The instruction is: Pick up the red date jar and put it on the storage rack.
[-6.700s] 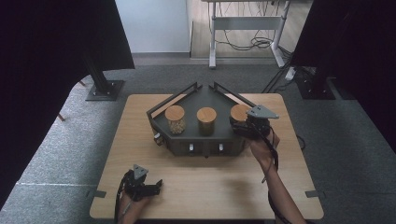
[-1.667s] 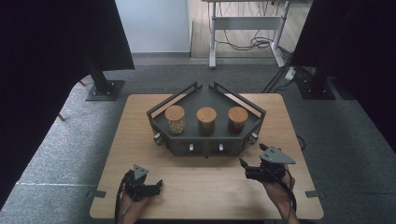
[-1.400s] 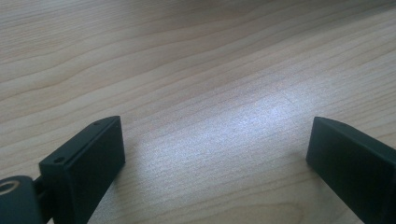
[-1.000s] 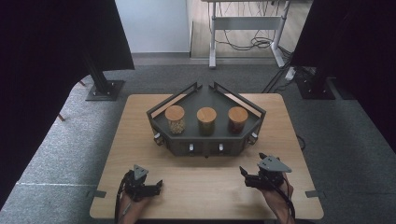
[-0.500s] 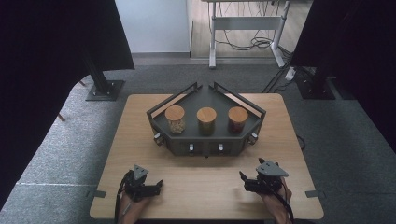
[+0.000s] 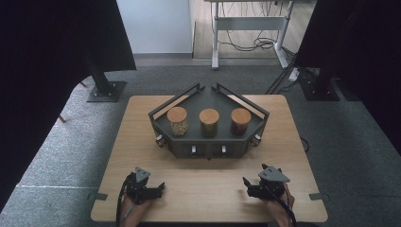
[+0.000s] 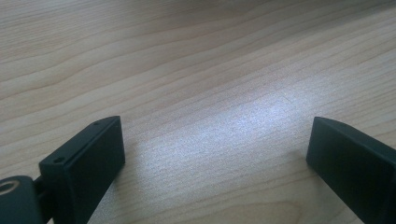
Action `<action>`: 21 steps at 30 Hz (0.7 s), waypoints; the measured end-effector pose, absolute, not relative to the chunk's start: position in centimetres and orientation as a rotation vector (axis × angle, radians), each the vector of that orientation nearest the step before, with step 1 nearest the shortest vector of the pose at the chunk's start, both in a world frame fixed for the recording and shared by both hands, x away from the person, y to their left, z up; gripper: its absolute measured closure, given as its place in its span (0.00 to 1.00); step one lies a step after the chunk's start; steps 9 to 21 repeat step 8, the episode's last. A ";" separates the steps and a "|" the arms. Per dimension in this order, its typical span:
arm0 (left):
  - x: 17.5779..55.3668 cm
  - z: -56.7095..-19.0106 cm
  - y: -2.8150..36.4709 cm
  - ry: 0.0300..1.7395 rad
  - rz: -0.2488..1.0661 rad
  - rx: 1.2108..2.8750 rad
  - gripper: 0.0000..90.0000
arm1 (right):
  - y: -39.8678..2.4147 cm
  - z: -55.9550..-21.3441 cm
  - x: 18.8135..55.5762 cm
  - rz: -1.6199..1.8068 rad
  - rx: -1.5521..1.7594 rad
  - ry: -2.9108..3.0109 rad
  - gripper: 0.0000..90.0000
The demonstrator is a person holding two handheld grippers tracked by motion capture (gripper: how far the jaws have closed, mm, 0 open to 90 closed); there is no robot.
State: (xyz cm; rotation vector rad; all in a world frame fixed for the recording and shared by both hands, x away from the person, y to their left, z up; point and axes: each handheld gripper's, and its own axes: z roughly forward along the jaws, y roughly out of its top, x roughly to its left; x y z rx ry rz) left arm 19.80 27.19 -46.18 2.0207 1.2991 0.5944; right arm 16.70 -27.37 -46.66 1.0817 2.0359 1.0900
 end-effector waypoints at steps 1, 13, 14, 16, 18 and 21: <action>19.8 -46.2 27.2 1.299 0.594 2.020 0.04 | -27.3 -46.7 16.7 1.087 1.084 2.039 0.11; 19.8 -46.2 27.2 1.299 0.594 2.020 0.04 | -27.3 -47.0 16.7 1.073 1.083 2.053 0.11; 19.8 -46.2 27.2 1.299 0.594 2.020 0.04 | -27.3 -47.0 16.7 1.073 1.083 2.053 0.11; 19.8 -46.2 27.2 1.299 0.594 2.020 0.04 | -27.3 -47.0 16.7 1.073 1.083 2.053 0.11; 19.8 -46.2 27.2 1.299 0.594 2.020 0.04 | -27.3 -47.0 16.7 1.073 1.083 2.053 0.11; 19.8 -46.2 27.2 1.299 0.594 2.020 0.04 | -27.3 -47.0 16.7 1.073 1.083 2.053 0.11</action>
